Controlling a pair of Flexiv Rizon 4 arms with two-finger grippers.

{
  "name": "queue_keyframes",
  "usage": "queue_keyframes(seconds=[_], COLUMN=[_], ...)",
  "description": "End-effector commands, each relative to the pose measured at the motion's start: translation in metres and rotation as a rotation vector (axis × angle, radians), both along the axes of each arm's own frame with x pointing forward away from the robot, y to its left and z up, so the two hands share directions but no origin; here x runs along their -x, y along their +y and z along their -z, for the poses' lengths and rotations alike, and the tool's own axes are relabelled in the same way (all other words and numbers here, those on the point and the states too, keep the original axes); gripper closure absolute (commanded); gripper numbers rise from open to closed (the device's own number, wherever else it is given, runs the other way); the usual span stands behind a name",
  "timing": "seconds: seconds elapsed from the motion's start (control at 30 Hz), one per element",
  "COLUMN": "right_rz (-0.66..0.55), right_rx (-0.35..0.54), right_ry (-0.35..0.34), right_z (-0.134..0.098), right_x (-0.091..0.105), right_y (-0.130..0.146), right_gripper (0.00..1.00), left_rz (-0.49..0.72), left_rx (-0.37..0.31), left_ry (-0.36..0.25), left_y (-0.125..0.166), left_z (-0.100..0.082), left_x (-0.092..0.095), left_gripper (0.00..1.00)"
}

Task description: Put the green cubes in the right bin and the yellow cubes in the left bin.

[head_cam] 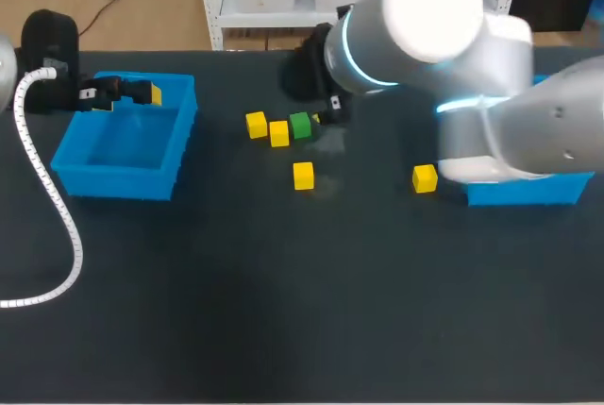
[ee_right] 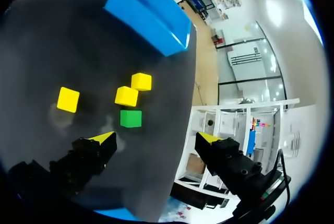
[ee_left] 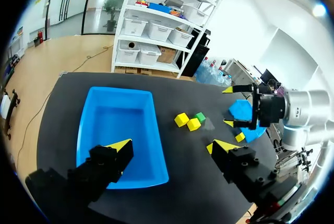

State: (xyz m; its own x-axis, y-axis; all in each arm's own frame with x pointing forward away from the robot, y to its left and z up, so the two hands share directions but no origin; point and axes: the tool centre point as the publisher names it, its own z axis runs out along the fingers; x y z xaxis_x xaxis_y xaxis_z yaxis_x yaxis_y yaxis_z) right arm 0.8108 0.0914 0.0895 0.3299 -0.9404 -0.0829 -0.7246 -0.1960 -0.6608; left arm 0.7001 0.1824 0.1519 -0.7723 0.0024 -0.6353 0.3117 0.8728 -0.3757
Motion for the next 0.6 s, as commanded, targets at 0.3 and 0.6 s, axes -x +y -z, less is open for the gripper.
queue_keyframes(seconds=[0.3, 0.6], right_rz=[0.006, 0.04], right_rx=[0.058, -0.011], right_ry=[0.299, 0.314], right_z=[0.0026, -0.0025], right_x=[-0.013, -0.0151], right_y=[0.0076, 0.0089], right_gripper=[0.0, 0.0], left_rz=[0.006, 0.006], left_rx=[0.009, 0.009], left_ry=[-0.006, -0.006], left_y=[0.0019, 0.0019], left_z=[0.0015, 0.0015], left_x=[0.0002, 0.0002], left_gripper=[0.0, 0.0])
